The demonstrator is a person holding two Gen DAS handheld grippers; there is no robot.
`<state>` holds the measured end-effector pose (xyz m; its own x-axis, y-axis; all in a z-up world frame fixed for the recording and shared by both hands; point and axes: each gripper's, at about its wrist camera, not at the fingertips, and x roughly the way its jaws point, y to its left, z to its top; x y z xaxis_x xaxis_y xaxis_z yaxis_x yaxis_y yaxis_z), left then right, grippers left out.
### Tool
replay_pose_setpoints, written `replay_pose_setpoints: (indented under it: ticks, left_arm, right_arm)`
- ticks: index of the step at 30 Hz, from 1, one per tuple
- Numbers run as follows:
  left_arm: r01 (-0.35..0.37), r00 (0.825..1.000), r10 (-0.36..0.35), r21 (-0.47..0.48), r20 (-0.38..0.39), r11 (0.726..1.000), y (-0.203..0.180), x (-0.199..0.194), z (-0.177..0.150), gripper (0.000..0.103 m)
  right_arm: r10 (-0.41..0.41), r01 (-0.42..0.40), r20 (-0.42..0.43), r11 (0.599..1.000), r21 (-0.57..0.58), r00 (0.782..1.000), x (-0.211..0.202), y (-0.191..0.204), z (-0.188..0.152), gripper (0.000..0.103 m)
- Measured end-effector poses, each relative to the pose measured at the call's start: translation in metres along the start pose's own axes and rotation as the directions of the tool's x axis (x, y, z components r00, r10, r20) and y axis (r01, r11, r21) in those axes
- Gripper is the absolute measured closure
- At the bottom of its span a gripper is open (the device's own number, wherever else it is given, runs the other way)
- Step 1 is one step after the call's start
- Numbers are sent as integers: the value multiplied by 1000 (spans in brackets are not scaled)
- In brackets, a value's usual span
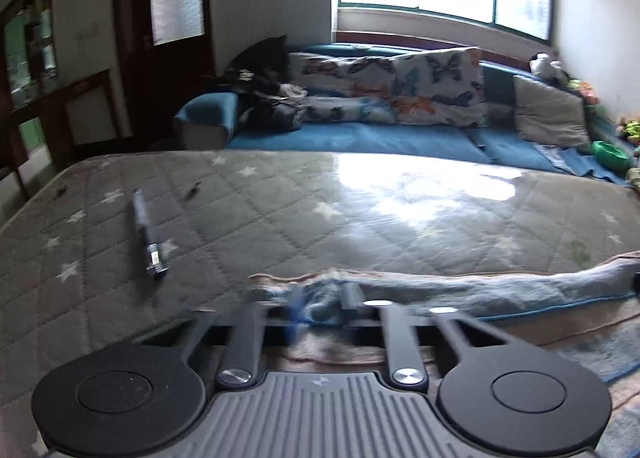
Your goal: Fold clothes
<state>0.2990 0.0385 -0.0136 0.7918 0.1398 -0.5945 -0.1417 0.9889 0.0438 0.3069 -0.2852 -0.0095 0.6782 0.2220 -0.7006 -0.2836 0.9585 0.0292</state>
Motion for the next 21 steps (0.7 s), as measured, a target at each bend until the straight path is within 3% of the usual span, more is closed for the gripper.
replay_pose_setpoints:
  ticks: [2,8,10,13,15,16,21]
  left_arm:
    - [-7,1000,7,15,22,1000,-3,-3,0,100]
    - [-31,996,25,59,88,998,-14,-13,0,100]
    - [-25,997,21,47,71,999,-13,-10,-1,99]
    - [-18,999,17,18,43,1000,-9,-7,-1,83]
    - [-23,999,23,5,34,1000,-6,-9,0,59]
    - [-26,999,26,1,37,1000,-5,-11,0,54]
    - [-9,999,9,4,42,1000,-2,-27,-2,53]
  right_arm:
    - [-6,6,2,1000,-1,1000,1,0,0,66]
    - [-23,23,13,1000,7,1000,3,-1,0,62]
    - [-24,24,18,1000,8,1000,2,0,1,62]
    - [4,-4,38,1000,0,999,-3,4,3,62]
    - [12,-12,37,1000,-8,999,-2,9,5,62]
    - [14,-13,33,1000,-13,999,0,12,6,62]
    - [22,-21,14,999,-37,1000,6,25,12,61]
